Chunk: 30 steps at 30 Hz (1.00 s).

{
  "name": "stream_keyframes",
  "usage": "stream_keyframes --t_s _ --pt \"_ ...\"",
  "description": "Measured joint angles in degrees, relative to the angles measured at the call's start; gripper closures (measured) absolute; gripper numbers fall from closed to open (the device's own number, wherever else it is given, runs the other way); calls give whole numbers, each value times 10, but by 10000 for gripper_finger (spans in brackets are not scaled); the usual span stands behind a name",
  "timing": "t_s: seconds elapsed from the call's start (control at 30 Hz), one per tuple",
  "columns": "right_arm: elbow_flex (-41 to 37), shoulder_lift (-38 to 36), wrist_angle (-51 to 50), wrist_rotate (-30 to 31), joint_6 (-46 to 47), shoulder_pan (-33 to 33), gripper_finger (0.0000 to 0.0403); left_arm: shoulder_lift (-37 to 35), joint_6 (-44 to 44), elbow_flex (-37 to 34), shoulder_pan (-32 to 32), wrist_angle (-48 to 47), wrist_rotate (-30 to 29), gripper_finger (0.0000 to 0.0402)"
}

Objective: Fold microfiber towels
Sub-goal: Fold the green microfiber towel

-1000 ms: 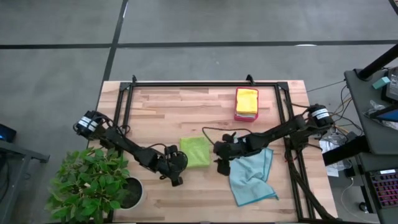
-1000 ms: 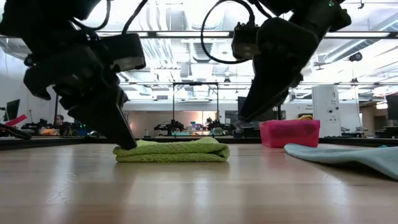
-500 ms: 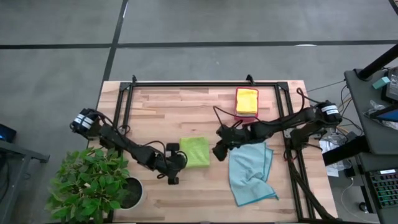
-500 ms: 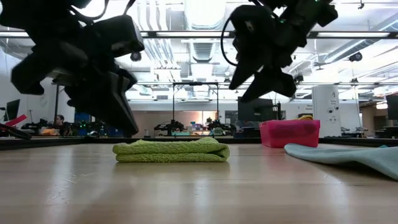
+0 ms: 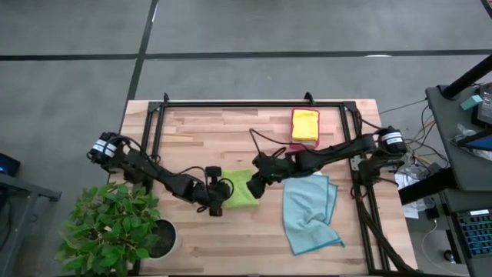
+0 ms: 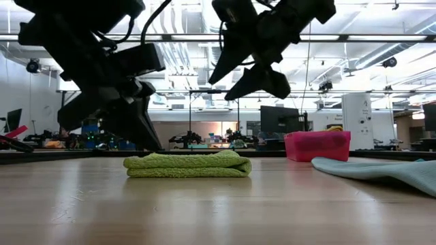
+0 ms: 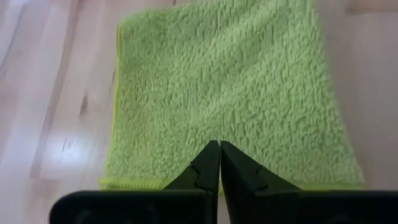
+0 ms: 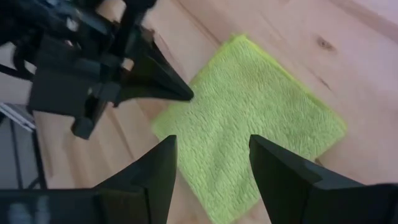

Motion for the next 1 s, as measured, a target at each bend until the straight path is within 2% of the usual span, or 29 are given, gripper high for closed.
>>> stream_keyframes --t_s 0.3,0.5,0.87,1.0 --pt "15 59 -104 -1 65 -12 213 0 -2 -38 1 40 -15 402" --pt "-3 75 -106 -9 89 -19 213 0 -2 -63 1 92 -15 402" --pt "-3 134 -12 -24 73 -19 214 0 -2 -75 1 108 -15 402" --pt "-3 140 12 -25 67 -19 239 0 -2 -75 1 108 -15 402"
